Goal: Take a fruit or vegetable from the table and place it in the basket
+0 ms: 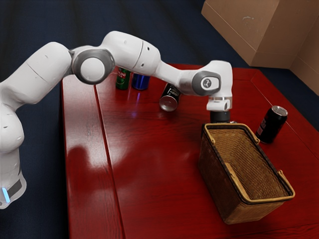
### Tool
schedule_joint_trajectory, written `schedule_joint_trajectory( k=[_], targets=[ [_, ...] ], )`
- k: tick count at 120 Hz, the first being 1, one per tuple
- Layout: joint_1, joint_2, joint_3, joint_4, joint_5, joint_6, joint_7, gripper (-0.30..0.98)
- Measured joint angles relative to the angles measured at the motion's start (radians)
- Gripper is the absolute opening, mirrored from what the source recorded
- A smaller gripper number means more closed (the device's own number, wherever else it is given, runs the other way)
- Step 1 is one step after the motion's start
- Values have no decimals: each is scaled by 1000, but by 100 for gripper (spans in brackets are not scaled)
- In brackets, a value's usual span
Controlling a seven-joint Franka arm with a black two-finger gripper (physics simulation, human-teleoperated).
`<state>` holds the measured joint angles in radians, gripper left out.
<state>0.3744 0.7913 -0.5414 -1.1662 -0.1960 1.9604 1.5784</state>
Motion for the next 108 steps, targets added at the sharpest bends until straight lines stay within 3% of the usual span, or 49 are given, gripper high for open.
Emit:
schedule_joint_trajectory(
  k=[35,80,108],
  targets=[
    [0,0,0,-1,0,2,-4,55],
    [0,0,1,-2,16,3,-13,50],
    [0,-3,1,-1,22,10,-20,32]
  ],
)
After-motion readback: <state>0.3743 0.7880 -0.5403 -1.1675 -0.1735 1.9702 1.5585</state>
